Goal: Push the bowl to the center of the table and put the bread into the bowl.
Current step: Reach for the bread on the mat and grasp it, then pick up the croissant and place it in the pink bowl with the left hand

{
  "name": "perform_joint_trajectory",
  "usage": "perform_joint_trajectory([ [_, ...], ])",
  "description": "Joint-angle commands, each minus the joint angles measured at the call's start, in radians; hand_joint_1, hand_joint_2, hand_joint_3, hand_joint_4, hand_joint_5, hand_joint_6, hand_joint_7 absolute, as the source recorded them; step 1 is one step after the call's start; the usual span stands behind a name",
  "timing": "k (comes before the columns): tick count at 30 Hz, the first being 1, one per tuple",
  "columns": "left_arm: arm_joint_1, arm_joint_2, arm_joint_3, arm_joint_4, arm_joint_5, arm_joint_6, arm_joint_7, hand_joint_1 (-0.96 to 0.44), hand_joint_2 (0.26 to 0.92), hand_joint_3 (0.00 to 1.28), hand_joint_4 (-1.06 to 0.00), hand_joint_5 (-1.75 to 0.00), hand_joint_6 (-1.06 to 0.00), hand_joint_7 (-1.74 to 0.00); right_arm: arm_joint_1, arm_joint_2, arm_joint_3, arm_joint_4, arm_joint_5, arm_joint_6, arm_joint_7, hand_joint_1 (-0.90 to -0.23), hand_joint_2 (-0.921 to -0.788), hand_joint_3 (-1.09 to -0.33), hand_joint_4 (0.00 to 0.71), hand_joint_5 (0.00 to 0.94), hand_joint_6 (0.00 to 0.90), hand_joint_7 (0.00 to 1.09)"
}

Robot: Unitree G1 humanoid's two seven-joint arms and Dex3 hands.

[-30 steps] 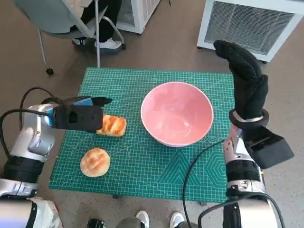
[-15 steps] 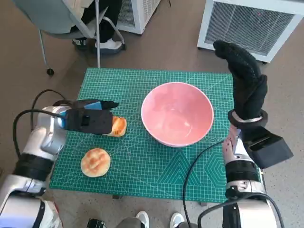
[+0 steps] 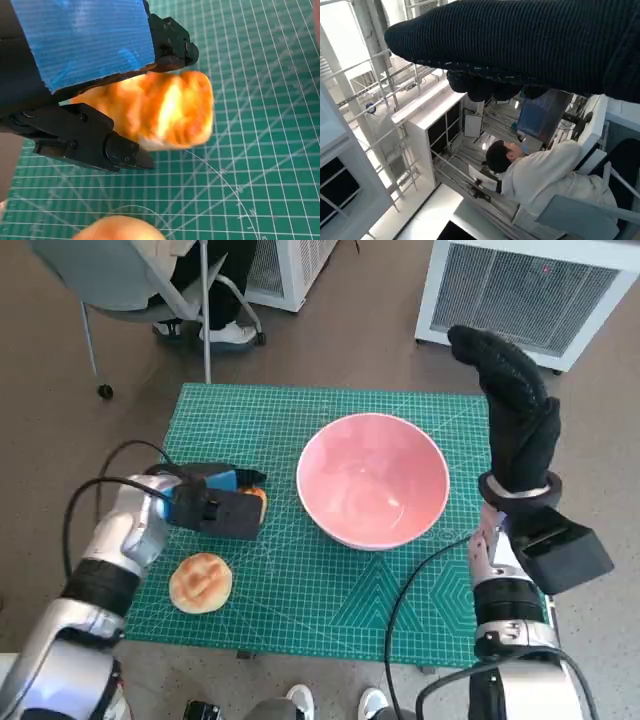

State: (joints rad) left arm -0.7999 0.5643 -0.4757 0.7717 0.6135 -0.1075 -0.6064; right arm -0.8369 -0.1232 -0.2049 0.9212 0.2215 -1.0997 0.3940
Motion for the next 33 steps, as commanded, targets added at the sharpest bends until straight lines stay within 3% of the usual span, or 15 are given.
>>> perform_joint_trajectory([
  [1, -0.017, -0.024, -0.027, 0.058, 0.027, -0.029, 0.036, -0.06, 0.82, 0.0, -0.44, -0.33, -0.48, -0.02, 0.028, -0.004, 0.003, 0.012, -0.012, 0.013, -0.011, -0.591, -0.921, -0.761, 0.359, 0.002, 0.193, 0.39],
  [2, -0.017, -0.025, -0.031, 0.065, 0.032, -0.038, 0.049, -0.05, 0.831, 0.0, -0.44, -0.58, -0.51, -0.01, 0.029, -0.004, 0.003, 0.011, -0.012, 0.013, -0.013, -0.591, -0.921, -0.762, 0.36, 0.002, 0.193, 0.39],
  [5, -0.018, -0.022, -0.036, 0.08, 0.04, -0.071, 0.084, -0.03, 0.877, 0.01, -0.58, -0.62, -0.65, -0.04, 0.033, -0.005, 0.003, 0.008, -0.013, 0.011, -0.016, -0.59, -0.921, -0.763, 0.359, 0.002, 0.191, 0.39],
  [6, -0.019, -0.021, -0.037, 0.084, 0.04, -0.079, 0.091, -0.03, 0.886, 0.03, -0.6, -0.75, -0.63, -0.25, 0.034, -0.005, 0.003, 0.007, -0.014, 0.01, -0.017, -0.59, -0.921, -0.763, 0.359, 0.002, 0.191, 0.39],
  [7, -0.02, -0.018, -0.035, 0.085, 0.037, -0.09, 0.096, -0.02, 0.899, 0.08, -0.61, -0.96, -0.58, -0.58, 0.035, -0.005, 0.003, 0.005, -0.014, 0.01, -0.018, -0.589, -0.921, -0.764, 0.359, 0.002, 0.191, 0.39],
  [8, -0.022, -0.016, -0.033, 0.087, 0.035, -0.099, 0.099, -0.01, 0.906, 0.09, -0.63, -1.09, -0.57, -0.77, 0.036, -0.005, 0.003, 0.004, -0.015, 0.01, -0.019, -0.589, -0.921, -0.764, 0.359, 0.002, 0.191, 0.39],
  [11, -0.029, -0.001, -0.015, 0.075, 0.015, -0.127, 0.1, 0.0, 0.916, 0.09, -0.64, -1.25, -0.61, -0.96, 0.039, -0.004, 0.003, 0.0, -0.018, 0.01, -0.022, -0.589, -0.921, -0.764, 0.359, 0.002, 0.189, 0.39],
  [13, -0.038, 0.012, 0.005, 0.058, -0.006, -0.141, 0.089, 0.0, 0.918, 0.08, -0.63, -1.31, -0.67, -0.94, 0.04, -0.004, 0.003, -0.002, -0.018, 0.011, -0.023, -0.588, -0.921, -0.764, 0.359, 0.001, 0.188, 0.39],
  [17, -0.06, 0.043, 0.06, -0.012, -0.058, -0.144, 0.053, 0.0, 0.918, 0.06, -0.63, -1.36, -0.74, -0.89, 0.041, -0.004, 0.002, 0.0, -0.012, 0.013, -0.021, -0.587, -0.921, -0.763, 0.36, 0.001, 0.187, 0.39],
  [24, -0.075, 0.081, 0.169, -0.187, -0.134, -0.113, 0.025, 0.0, 0.918, 0.06, -0.65, -1.32, -0.72, -0.94, 0.041, -0.003, 0.001, -0.003, -0.002, 0.017, -0.016, -0.584, -0.921, -0.764, 0.36, 0.001, 0.187, 0.39],
  [33, -0.106, 0.069, 0.276, -0.389, -0.182, -0.104, 0.093, 0.0, 0.912, 0.05, -0.71, -1.24, -0.7, -0.99, 0.042, -0.004, -0.001, -0.005, 0.007, 0.02, -0.011, -0.581, -0.921, -0.764, 0.361, 0.002, 0.187, 0.39],
])
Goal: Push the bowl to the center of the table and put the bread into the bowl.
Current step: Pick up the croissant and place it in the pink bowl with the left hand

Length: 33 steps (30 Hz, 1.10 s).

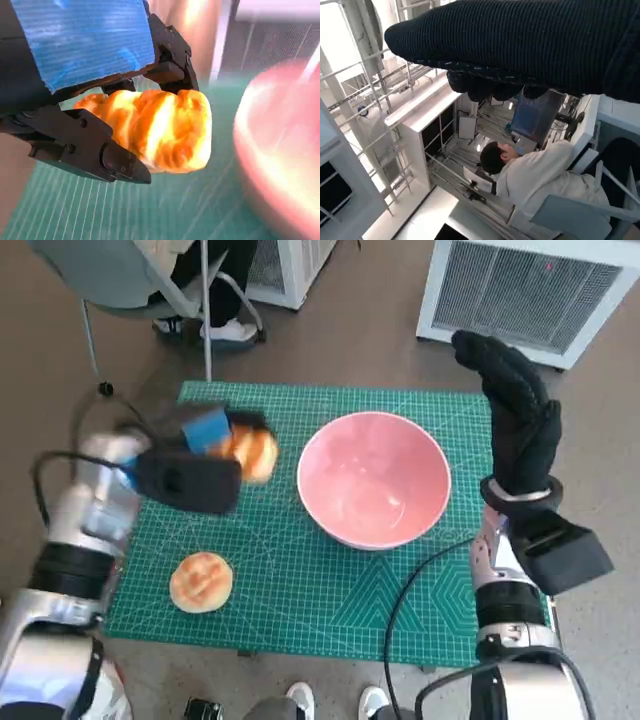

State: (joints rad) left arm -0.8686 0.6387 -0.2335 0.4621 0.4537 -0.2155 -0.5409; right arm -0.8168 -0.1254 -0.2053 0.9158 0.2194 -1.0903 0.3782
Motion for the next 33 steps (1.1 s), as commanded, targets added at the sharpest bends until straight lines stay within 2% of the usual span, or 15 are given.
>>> perform_joint_trajectory([
  [1, -0.044, -0.01, 0.039, -0.097, -0.023, 0.007, 0.032, 0.0, 0.913, 0.04, -0.72, -1.2, -0.69, -1.04, 0.022, -0.002, 0.0, 0.001, 0.011, 0.01, 0.006, -0.581, -0.921, -0.764, 0.361, 0.002, 0.187, 0.39],
  [5, -0.065, -0.039, 0.046, -0.178, -0.017, 0.028, 0.055, 0.0, 0.916, 0.04, -0.75, -1.12, -0.66, -1.12, 0.022, -0.003, 0.0, 0.001, 0.013, 0.007, 0.007, -0.581, -0.921, -0.764, 0.362, 0.002, 0.186, 0.39],
  [9, -0.083, -0.086, 0.024, -0.207, 0.009, 0.009, 0.111, 0.0, 0.916, 0.03, -0.76, -1.1, -0.65, -1.13, 0.023, -0.004, 0.002, -0.001, 0.011, 0.004, 0.005, -0.583, -0.921, -0.764, 0.362, 0.001, 0.181, 0.38],
  [14, -0.103, -0.146, -0.023, -0.133, 0.038, -0.069, 0.182, 0.0, 0.914, 0.02, -0.78, -1.08, -0.67, -1.11, 0.022, -0.007, 0.003, 0.002, 0.007, 0.0, 0.004, -0.584, -0.921, -0.765, 0.362, 0.001, 0.175, 0.38],
  [18, -0.125, -0.189, -0.064, -0.042, 0.044, -0.125, 0.201, 0.0, 0.915, 0.02, -0.77, -1.11, -0.68, -1.08, 0.027, -0.007, 0.005, -0.007, 0.003, -0.004, 0.001, -0.584, -0.921, -0.769, 0.362, 0.001, 0.171, 0.38],
  [21, -0.142, -0.215, -0.096, 0.018, 0.054, -0.156, 0.201, 0.0, 0.919, 0.05, -0.7, -1.13, -0.65, -1.16, 0.032, -0.008, 0.006, -0.016, 0.002, -0.004, -0.001, -0.583, -0.921, -0.772, 0.362, 0.001, 0.168, 0.38],
  [24, -0.161, -0.245, -0.119, 0.075, 0.052, -0.162, 0.18, 0.0, 0.92, 0.07, -0.68, -1.13, -0.63, -1.21, 0.034, -0.012, 0.006, -0.022, 0.005, -0.002, 0.0, -0.583, -0.921, -0.774, 0.362, 0.001, 0.164, 0.38],
  [30, -0.184, -0.298, -0.151, 0.18, 0.056, -0.165, 0.167, 0.0, 0.909, 0.1, -0.64, -1.36, -0.7, -0.95, 0.038, -0.021, 0.005, -0.026, 0.008, 0.001, 0.0, -0.583, -0.921, -0.775, 0.363, 0.001, 0.157, 0.38],
  [33, -0.19, -0.322, -0.166, 0.228, 0.064, -0.163, 0.17, 0.0, 0.873, 0.21, -0.58, -1.32, -0.61, -1.16, 0.04, -0.025, 0.004, -0.028, 0.01, 0.002, 0.001, -0.583, -0.921, -0.775, 0.363, 0.001, 0.157, 0.37],
])
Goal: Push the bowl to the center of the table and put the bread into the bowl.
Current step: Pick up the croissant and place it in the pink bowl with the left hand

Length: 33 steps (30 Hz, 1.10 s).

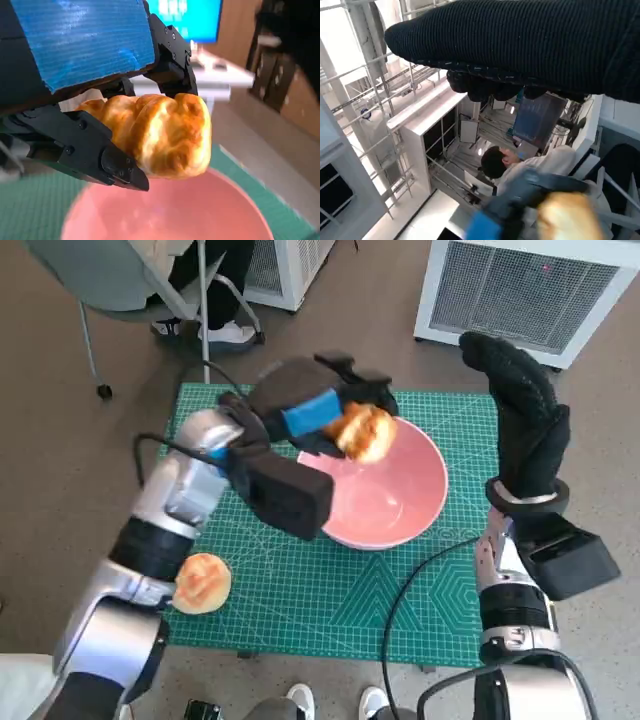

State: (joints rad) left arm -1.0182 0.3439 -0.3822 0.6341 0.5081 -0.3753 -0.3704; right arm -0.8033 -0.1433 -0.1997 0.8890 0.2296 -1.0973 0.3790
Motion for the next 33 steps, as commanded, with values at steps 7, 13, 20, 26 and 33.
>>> perform_joint_trajectory([
  [7, -0.034, -0.061, -0.047, 0.136, 0.008, 0.015, -0.037, 0.0, 0.91, 0.18, -0.56, -1.35, -0.56, -1.21, 0.037, -0.01, 0.0, -0.017, -0.003, 0.011, -0.006, -0.584, -0.921, -0.775, 0.363, 0.001, 0.164, 0.38],
  [13, -0.02, -0.043, -0.068, 0.123, -0.005, 0.067, -0.175, -0.13, 0.795, 0.05, -0.11, -0.18, -0.12, -0.43, 0.046, -0.011, 0.001, -0.032, -0.012, 0.012, -0.016, -0.585, -0.921, -0.776, 0.362, 0.0, 0.168, 0.38],
  [20, 0.028, 0.008, -0.024, -0.033, -0.088, 0.144, -0.353, -0.25, 0.767, 0.01, -0.01, -0.01, -0.05, -0.23, 0.05, -0.012, 0.004, -0.045, -0.02, 0.019, -0.029, -0.585, -0.921, -0.775, 0.362, 0.0, 0.17, 0.37],
  [26, 0.132, 0.083, 0.042, -0.24, -0.169, 0.178, -0.417, -0.27, 0.766, 0.01, 0.0, 0.0, -0.03, -0.21, 0.057, -0.007, 0.01, -0.058, -0.032, 0.019, -0.042, -0.586, -0.921, -0.774, 0.363, 0.0, 0.171, 0.37],
  [33, 0.28, 0.214, 0.153, -0.476, -0.25, 0.154, -0.435, -0.24, 0.766, 0.0, 0.0, 0.0, -0.08, -0.14, 0.07, -0.001, 0.015, -0.075, -0.041, 0.019, -0.052, -0.589, -0.921, -0.774, 0.363, 0.0, 0.173, 0.37],
])
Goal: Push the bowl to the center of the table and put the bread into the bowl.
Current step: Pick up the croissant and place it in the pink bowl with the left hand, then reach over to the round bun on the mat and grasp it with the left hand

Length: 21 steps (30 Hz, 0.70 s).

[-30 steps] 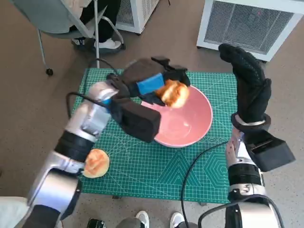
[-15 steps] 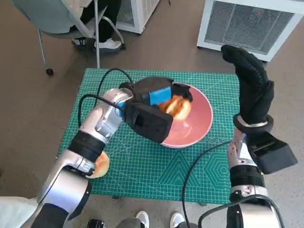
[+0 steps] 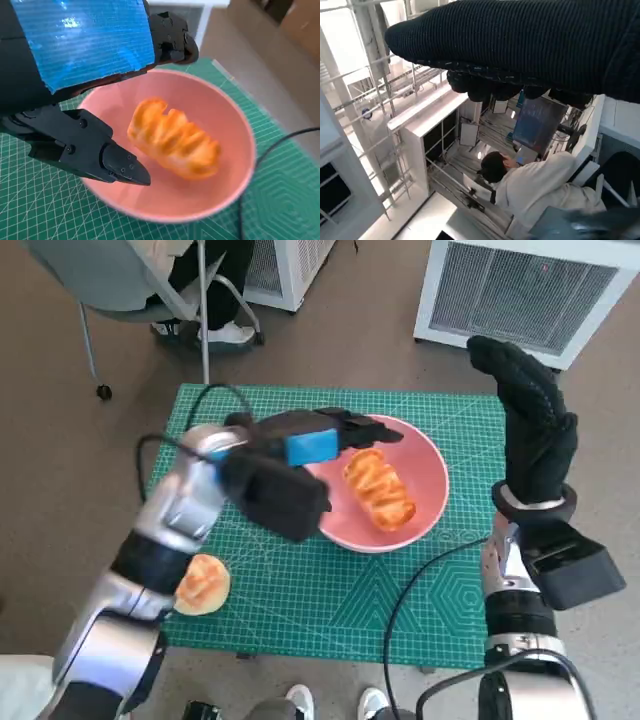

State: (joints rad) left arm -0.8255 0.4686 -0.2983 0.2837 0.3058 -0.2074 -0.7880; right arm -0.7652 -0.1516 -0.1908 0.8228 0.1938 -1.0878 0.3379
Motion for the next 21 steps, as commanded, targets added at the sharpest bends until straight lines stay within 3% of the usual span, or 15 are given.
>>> perform_joint_trajectory([
  [1, 0.114, 0.115, 0.091, -0.16, -0.06, -0.021, -0.019, -0.24, 0.766, 0.0, 0.0, 0.0, -0.09, -0.12, 0.034, 0.008, 0.007, -0.011, -0.005, 0.01, -0.011, -0.589, -0.921, -0.774, 0.363, 0.0, 0.173, 0.37],
  [9, 0.321, 0.297, 0.26, -0.405, -0.119, -0.02, -0.038, -0.14, 0.752, 0.0, -0.03, -0.01, -0.18, -0.11, 0.043, 0.012, 0.012, -0.019, 0.005, 0.016, -0.004, -0.59, -0.921, -0.774, 0.363, 0.0, 0.175, 0.37],
  [16, 0.504, 0.414, 0.379, -0.507, -0.145, 0.013, -0.058, -0.1, 0.74, 0.0, -0.13, -0.01, -0.28, -0.07, 0.038, 0.019, 0.015, -0.016, 0.017, 0.024, 0.003, -0.595, -0.921, -0.772, 0.363, 0.0, 0.177, 0.36],
  [21, 0.618, 0.478, 0.431, -0.561, -0.144, 0.068, -0.091, -0.09, 0.744, 0.0, -0.14, 0.0, -0.3, -0.05, 0.032, 0.025, 0.017, -0.013, 0.025, 0.031, 0.009, -0.598, -0.921, -0.77, 0.363, 0.0, 0.178, 0.36],
])
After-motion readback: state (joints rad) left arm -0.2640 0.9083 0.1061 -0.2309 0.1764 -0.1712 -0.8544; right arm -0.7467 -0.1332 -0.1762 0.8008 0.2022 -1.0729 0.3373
